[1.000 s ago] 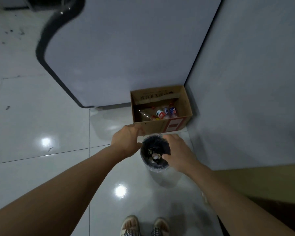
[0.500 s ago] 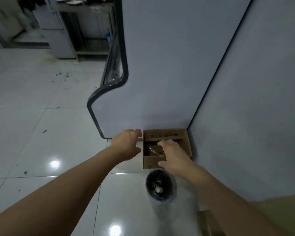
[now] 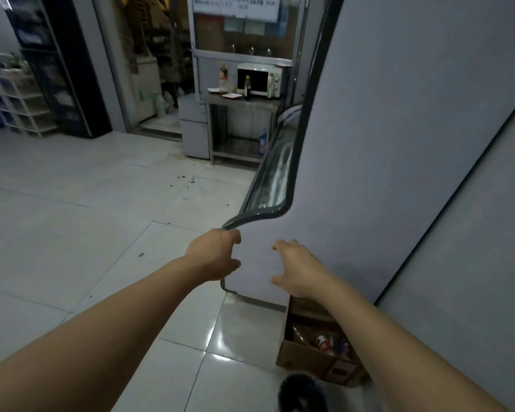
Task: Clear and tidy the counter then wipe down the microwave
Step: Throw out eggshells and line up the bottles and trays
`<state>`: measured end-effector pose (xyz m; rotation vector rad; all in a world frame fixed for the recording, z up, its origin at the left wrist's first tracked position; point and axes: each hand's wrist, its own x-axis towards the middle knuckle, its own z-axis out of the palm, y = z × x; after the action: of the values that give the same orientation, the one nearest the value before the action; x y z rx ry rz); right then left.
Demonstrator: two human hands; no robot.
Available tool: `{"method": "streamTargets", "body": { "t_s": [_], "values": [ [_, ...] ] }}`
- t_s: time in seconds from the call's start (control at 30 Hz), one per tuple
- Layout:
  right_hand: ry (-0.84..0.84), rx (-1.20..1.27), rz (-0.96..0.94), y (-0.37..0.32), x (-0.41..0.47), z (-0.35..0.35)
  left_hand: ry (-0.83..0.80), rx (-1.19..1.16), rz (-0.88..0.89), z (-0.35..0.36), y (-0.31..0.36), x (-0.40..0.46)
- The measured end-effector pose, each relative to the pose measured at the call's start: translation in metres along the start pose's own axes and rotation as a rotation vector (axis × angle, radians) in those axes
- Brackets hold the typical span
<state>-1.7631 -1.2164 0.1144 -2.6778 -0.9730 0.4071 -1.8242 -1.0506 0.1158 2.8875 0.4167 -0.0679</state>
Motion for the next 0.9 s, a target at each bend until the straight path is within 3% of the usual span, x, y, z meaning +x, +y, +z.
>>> {"method": "streamTargets", "body": {
  "t_s": [0.53, 0.9],
  "values": [
    [0.147, -0.079, -0.102, -0.229, 0.140, -0.039, 0.109, 0.116, -0.027, -0.141, -0.240, 0.034],
    [0.161, -0.112, -0.151, -0.315, 0.258, -0.041, 0.160, 0.088, -0.039, -0.184, -0.345, 0.095]
  ]
}}
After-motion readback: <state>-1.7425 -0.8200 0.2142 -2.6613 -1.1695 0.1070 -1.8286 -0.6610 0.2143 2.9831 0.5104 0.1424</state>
